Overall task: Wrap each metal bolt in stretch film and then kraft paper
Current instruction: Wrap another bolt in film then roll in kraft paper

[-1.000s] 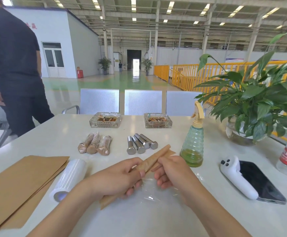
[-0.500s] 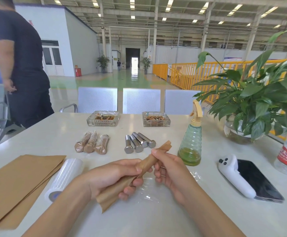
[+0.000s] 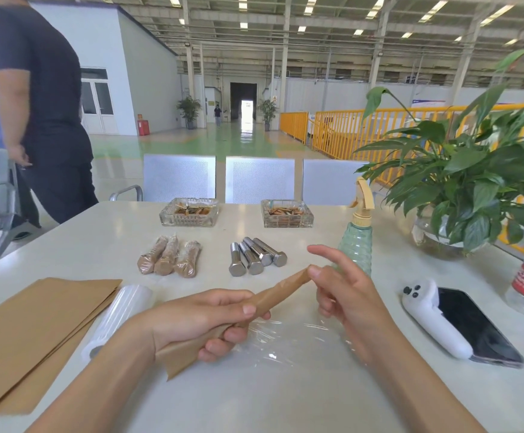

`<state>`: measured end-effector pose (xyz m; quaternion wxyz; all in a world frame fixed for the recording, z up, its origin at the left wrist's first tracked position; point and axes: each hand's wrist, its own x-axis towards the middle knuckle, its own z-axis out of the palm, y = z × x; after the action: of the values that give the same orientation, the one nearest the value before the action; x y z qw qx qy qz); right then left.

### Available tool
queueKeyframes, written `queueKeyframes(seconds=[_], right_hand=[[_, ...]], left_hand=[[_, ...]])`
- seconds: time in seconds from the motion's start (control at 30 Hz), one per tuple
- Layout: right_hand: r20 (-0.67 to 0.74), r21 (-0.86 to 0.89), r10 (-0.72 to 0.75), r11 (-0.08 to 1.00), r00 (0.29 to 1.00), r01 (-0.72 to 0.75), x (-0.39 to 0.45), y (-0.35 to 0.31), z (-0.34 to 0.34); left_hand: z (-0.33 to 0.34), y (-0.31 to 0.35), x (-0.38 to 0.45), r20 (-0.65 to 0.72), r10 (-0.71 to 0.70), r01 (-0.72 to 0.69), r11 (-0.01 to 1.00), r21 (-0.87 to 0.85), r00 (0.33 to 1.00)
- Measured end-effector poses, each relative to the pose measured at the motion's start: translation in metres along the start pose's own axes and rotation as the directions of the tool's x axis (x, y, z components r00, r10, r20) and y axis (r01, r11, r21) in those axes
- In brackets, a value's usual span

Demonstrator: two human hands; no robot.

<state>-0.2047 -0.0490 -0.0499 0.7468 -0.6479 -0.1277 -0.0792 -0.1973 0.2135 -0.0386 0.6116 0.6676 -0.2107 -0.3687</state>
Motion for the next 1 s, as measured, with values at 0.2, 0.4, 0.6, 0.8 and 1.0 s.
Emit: queueKeyframes(seconds=[0.2, 0.4, 0.6, 0.8, 1.0], right_hand=[[-0.013, -0.094, -0.063, 0.994, 0.998, 0.062, 0.006, -0.009, -0.009], [0.147, -0.115, 0.056, 0.993, 0.988, -0.039, -0.002, -0.010, -0.005], [0.000, -0.057, 0.099, 0.993, 0.995, -0.099, -0.005, -0.004, 0.006], [-0.048, -0.034, 0.171, 0.984, 0.984, -0.173, -0.002, -0.008, 0.007], [-0.007, 0.189, 0.379, 0.909, 0.925, -0.371, -0.013, 0.003, 0.029]], left_hand=[[0.001, 0.000, 0.003, 0.023, 0.005, -0.005, 1.000, 0.003, 1.000], [0.002, 0.004, 0.006, -0.007, -0.018, 0.018, 0.999, 0.030, 1.000], [0.008, 0.003, 0.005, -0.014, -0.064, 0.066, 0.990, 0.125, 0.998], [0.013, 0.000, 0.009, -0.079, -0.049, 0.062, 0.984, 0.166, 0.996], [0.016, 0.000, 0.013, -0.119, 0.012, -0.004, 0.998, 0.070, 0.993]])
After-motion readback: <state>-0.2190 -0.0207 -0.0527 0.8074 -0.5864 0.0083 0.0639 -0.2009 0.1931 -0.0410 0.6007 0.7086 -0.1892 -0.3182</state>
